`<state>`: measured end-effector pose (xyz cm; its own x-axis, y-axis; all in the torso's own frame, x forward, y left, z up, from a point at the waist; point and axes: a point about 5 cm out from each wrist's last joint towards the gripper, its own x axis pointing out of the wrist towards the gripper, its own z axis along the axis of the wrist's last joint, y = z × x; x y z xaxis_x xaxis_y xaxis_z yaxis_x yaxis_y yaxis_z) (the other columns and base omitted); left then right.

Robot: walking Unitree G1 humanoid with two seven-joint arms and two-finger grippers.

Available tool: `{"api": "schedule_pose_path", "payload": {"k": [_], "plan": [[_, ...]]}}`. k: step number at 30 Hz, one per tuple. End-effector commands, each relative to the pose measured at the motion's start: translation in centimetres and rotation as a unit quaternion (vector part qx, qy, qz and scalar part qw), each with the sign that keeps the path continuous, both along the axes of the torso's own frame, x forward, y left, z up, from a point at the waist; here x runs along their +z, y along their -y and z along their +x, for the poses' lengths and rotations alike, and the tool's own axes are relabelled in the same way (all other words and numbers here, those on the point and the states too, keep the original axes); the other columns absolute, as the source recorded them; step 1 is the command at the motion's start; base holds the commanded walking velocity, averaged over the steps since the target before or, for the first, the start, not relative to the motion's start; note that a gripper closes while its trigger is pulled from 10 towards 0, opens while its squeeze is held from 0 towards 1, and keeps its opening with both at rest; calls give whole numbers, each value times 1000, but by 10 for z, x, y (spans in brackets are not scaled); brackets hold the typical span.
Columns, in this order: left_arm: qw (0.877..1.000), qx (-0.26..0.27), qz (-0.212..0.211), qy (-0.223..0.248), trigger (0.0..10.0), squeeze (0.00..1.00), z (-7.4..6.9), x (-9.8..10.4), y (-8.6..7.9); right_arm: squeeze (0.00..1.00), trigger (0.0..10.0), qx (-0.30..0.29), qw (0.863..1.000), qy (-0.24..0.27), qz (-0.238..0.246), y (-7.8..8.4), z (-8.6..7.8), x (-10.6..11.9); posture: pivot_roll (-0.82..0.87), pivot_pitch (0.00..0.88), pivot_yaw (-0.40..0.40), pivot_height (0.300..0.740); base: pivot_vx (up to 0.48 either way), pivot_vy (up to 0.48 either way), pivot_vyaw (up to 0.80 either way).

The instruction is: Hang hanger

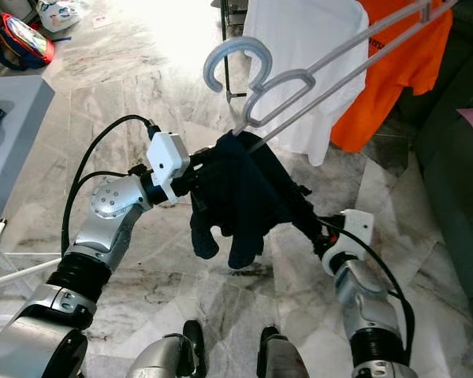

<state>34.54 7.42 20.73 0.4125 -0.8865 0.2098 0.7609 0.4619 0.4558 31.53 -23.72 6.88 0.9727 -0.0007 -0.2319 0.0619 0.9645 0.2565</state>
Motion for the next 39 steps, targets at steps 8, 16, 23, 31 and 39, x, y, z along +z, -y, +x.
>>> {"api": "schedule_pose_path", "payload": {"k": [8,16,23,31,39], "plan": [[999,10,-18,26,0,0,1,11,-9,0,0,-100,994,-37,15,48,-25,-15,-103,289,45,740,0,0,0],[1000,5,-9,13,0,0,-2,-1,-9,0,0,-132,991,1,10,65,-20,6,-104,289,47,740,0,0,0],[1000,3,11,-17,0,0,-8,-26,-16,0,0,-168,984,62,3,89,-12,48,-111,292,46,740,0,0,0],[998,4,24,-56,0,0,-17,-55,-25,0,0,-189,973,129,-14,98,0,99,-121,295,42,740,0,0,0],[996,1,32,-87,0,0,-27,-79,-29,0,0,-205,965,162,-25,98,2,126,-123,299,42,740,0,0,0]]}}
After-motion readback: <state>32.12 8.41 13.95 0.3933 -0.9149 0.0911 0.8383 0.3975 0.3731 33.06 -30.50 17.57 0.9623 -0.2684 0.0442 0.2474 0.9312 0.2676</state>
